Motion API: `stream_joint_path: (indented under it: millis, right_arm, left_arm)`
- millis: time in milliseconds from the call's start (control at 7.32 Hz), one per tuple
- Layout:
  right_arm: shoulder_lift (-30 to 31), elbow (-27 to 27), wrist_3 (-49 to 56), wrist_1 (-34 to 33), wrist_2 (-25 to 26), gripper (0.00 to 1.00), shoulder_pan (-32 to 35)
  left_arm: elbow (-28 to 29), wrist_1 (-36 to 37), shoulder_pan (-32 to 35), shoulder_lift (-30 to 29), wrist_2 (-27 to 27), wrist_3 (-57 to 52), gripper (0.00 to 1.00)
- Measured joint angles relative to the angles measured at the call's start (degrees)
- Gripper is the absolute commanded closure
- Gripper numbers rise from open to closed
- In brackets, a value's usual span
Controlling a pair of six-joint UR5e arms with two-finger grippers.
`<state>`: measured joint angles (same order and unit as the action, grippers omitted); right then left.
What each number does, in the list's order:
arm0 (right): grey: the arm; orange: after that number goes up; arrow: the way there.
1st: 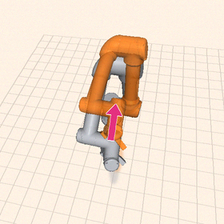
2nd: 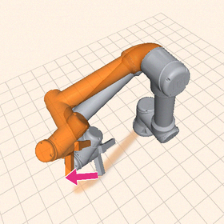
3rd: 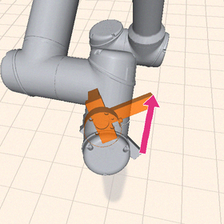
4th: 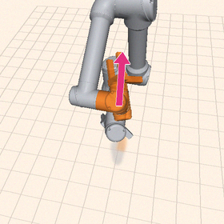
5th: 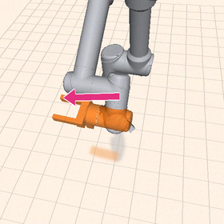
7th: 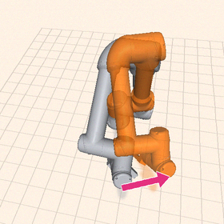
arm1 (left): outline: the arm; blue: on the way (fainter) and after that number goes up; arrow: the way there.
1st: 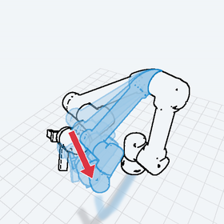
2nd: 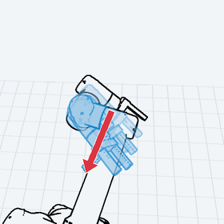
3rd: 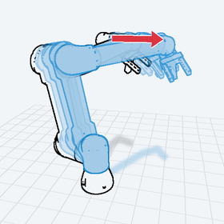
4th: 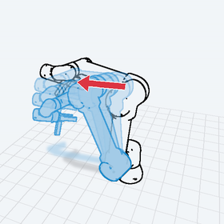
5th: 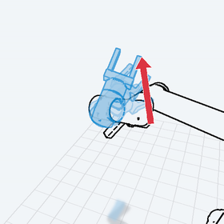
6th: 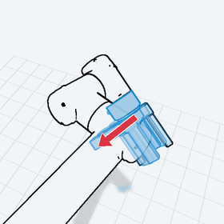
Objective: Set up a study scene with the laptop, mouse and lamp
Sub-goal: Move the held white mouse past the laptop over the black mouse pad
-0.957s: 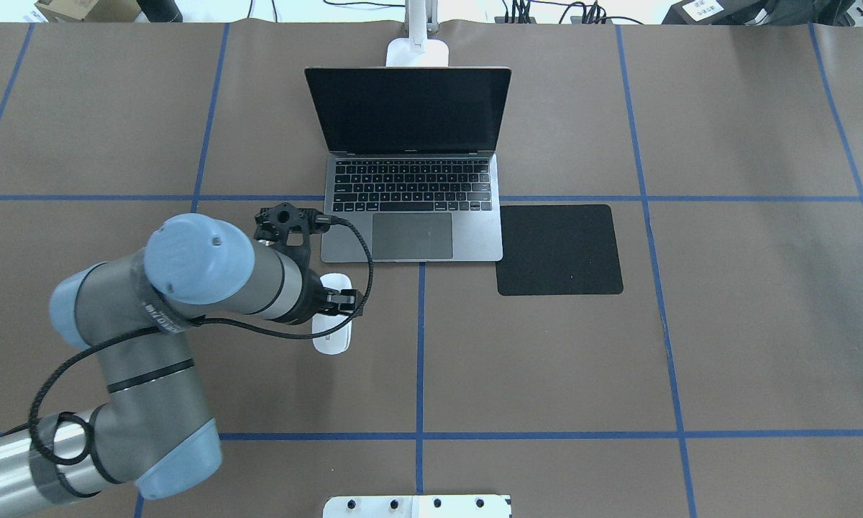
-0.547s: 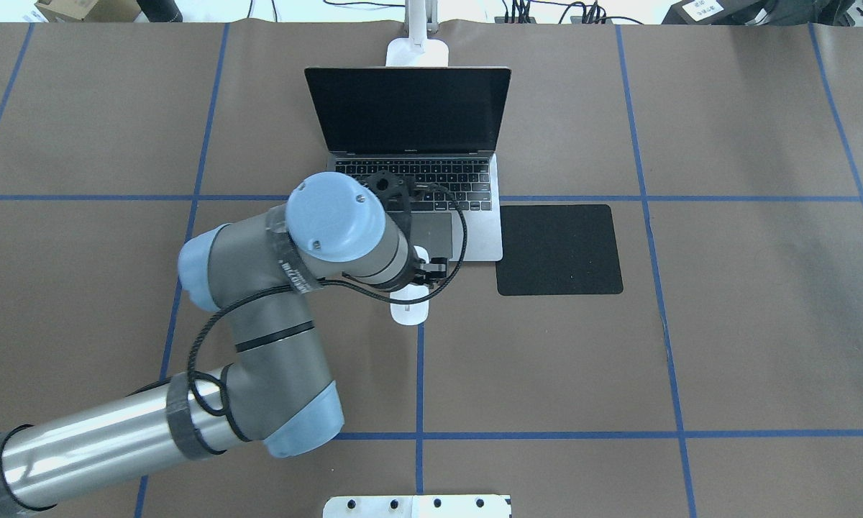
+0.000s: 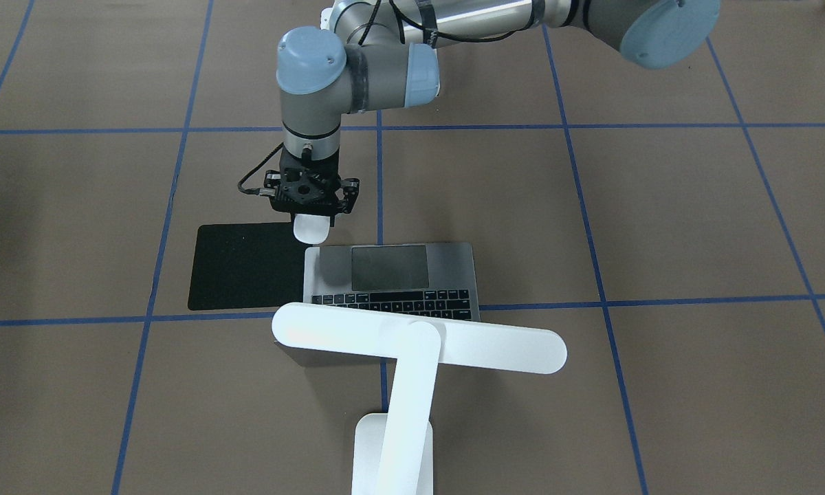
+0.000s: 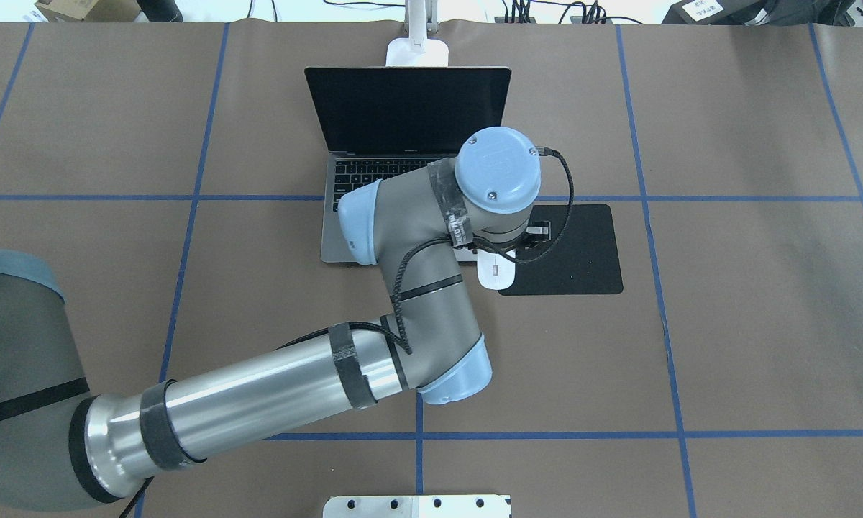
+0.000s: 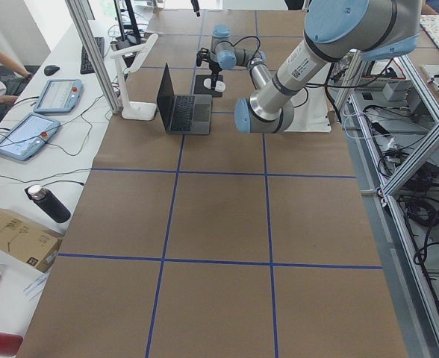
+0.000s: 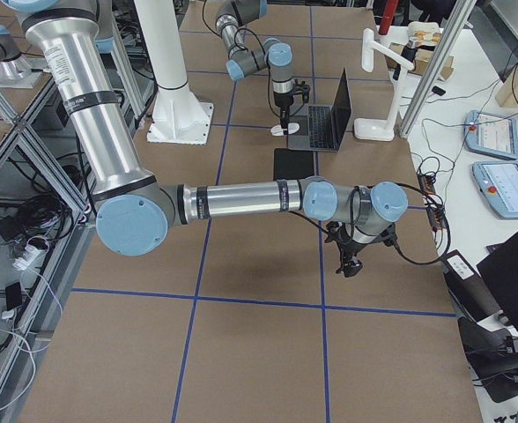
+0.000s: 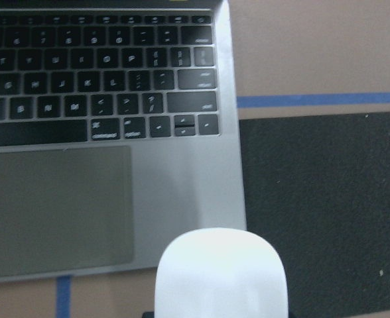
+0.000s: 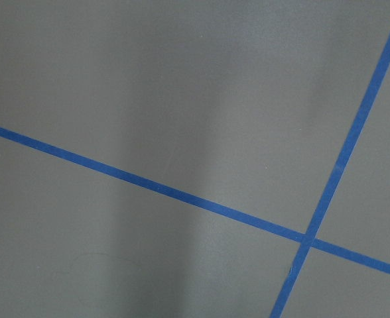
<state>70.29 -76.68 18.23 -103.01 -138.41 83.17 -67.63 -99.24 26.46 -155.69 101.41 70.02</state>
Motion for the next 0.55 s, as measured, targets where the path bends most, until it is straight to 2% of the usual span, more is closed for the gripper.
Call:
stream_joint_path:
  millis: [547]
  right_arm:
    - [-0.15, -0.02, -1.27, 0.02, -0.03, 0.01, -0.26]
  left_arm:
    - [21.16, -10.62, 0.14, -10.89, -6.31, -2.33, 0.75]
